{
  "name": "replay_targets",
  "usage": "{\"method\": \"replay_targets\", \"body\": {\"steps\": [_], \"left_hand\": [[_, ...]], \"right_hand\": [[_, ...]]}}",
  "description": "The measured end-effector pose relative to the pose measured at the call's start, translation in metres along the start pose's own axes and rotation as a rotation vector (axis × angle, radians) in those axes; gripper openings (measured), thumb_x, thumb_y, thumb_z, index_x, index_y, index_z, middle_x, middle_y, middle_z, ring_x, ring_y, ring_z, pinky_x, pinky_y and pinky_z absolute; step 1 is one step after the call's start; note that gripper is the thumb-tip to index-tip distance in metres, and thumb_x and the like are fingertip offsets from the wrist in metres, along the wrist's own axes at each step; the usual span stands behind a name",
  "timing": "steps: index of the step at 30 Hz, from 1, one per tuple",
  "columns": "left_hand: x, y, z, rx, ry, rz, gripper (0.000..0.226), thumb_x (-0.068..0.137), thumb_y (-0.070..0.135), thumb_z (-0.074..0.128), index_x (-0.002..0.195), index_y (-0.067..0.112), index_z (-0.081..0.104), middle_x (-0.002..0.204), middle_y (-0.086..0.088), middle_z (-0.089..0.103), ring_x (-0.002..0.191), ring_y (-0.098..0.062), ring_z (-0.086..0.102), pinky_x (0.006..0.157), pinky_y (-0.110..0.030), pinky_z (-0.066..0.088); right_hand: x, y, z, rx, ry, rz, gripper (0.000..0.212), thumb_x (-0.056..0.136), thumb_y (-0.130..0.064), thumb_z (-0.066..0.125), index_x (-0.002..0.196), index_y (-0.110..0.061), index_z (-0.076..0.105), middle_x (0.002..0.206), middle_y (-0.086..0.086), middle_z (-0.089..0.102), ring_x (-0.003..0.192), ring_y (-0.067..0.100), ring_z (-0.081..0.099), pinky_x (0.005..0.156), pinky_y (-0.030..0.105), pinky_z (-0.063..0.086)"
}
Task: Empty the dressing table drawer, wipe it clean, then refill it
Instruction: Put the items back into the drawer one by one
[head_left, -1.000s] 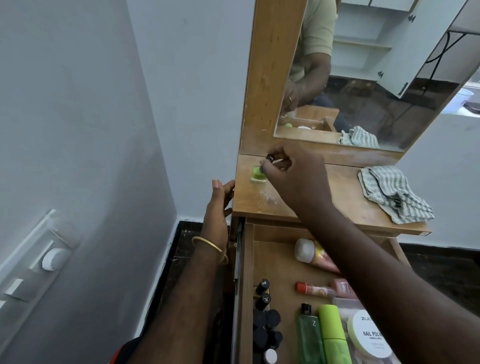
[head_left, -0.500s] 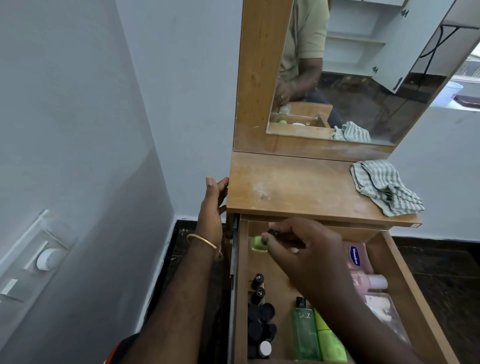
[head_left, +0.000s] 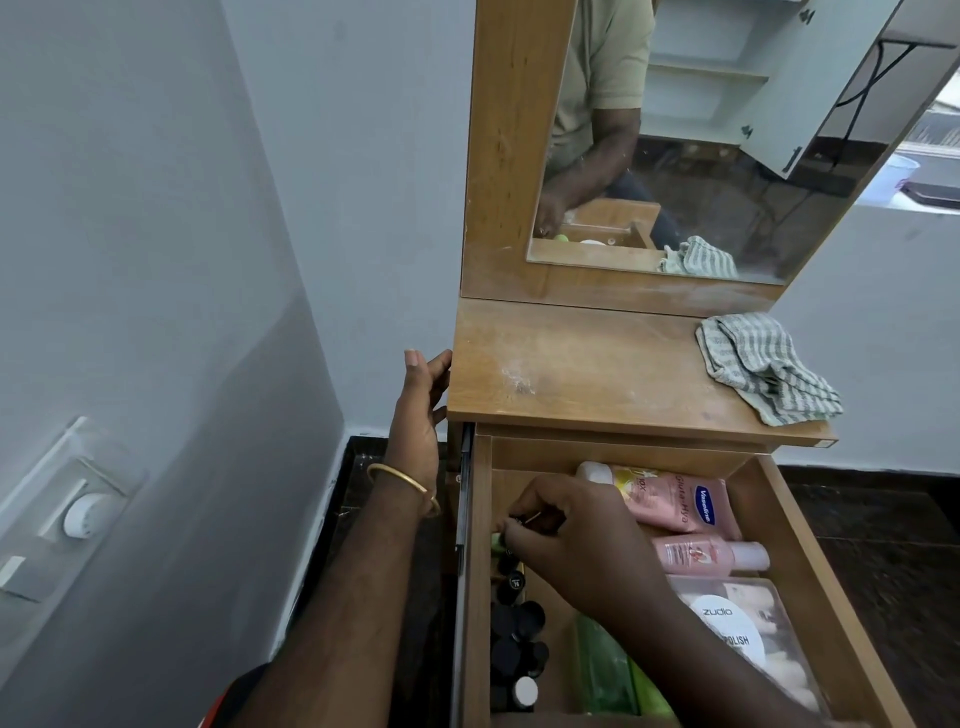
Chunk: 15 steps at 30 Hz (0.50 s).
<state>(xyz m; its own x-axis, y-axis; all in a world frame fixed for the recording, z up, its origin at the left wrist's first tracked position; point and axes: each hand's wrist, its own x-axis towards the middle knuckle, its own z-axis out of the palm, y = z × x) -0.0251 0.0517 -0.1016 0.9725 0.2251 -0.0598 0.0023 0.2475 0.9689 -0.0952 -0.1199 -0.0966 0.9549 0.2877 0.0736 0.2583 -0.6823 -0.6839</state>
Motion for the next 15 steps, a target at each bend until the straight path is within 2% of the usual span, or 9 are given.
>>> {"method": "replay_targets", "body": {"steps": [5,9,12,15], "left_hand": [[0.001,0.0,0.0,-0.006,0.0,0.002,0.096,0.068,0.087,0.027,0.133,0.025,0.06,0.131,0.001,0.065,0.127,-0.019,0.054,0.115,-0.052,0.031],[0.002,-0.002,0.0,-0.01,0.002,0.011,0.094,0.07,0.086,0.027,0.133,0.024,0.06,0.132,0.0,0.064,0.128,-0.019,0.054,0.115,-0.051,0.032],[0.002,-0.002,0.001,-0.002,-0.004,0.023,0.088,0.077,0.082,0.026,0.133,0.023,0.06,0.131,-0.001,0.065,0.128,-0.018,0.054,0.115,-0.049,0.033],[-0.001,-0.001,0.001,0.011,-0.001,0.032,0.085,0.081,0.079,0.025,0.134,0.021,0.059,0.13,-0.001,0.065,0.126,-0.018,0.056,0.113,-0.049,0.035]], "right_hand": [[0.001,0.0,-0.001,0.052,-0.037,0.021,0.008,0.084,-0.031,0.075,0.079,-0.028,0.069,0.075,-0.009,0.068,0.07,0.001,0.066,0.061,0.023,0.056],[0.003,-0.001,-0.002,0.057,-0.074,0.022,0.011,0.087,-0.037,0.07,0.08,-0.03,0.068,0.076,-0.009,0.068,0.072,0.001,0.064,0.06,0.019,0.052],[0.003,0.001,-0.011,0.081,-0.078,0.058,0.009,0.09,-0.043,0.064,0.09,-0.034,0.067,0.079,-0.011,0.066,0.072,0.001,0.061,0.06,0.019,0.049],[0.004,0.015,-0.039,0.059,-0.012,0.139,0.009,0.093,-0.034,0.064,0.102,-0.035,0.067,0.089,-0.015,0.065,0.078,-0.001,0.059,0.066,0.017,0.046]]}}
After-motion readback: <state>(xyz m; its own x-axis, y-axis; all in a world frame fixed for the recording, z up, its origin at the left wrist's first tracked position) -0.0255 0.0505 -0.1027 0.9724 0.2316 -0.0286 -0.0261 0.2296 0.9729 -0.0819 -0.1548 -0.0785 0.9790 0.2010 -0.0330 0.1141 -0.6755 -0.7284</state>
